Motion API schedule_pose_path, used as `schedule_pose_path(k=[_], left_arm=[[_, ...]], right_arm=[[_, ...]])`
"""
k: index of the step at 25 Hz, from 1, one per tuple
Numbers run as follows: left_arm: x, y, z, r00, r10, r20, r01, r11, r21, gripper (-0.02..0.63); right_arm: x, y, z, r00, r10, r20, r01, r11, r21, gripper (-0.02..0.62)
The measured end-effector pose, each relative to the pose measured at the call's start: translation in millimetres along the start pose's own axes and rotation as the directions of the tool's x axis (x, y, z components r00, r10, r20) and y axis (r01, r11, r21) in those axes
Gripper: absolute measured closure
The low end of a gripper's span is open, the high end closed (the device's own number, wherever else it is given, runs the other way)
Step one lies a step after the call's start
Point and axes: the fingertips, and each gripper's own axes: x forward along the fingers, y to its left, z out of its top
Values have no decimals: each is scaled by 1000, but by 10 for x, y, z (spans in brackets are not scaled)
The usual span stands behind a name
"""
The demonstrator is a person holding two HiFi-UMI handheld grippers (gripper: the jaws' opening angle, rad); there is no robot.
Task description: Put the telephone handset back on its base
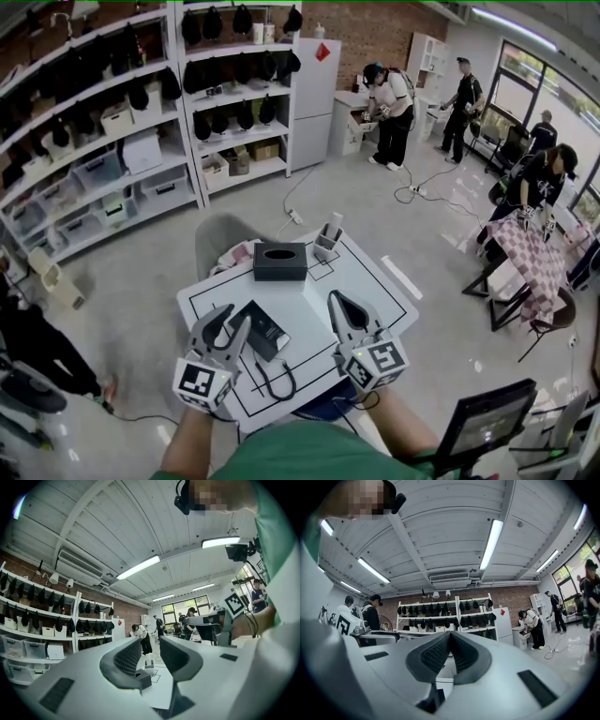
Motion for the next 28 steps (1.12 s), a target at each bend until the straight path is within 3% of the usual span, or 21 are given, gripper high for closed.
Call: schedule_pose_path(k=[10,28], left_arm=[[86,31,-65,1000,-6,4,6,1000,11,466],[185,131,-167,1000,-6,-16,5,999,-37,466]], right_arm=[[60,-59,-42,1000,-10,12,10,1000,-21,574],[173,-102,-128,1000,-19,-7,19,1000,-24,574]])
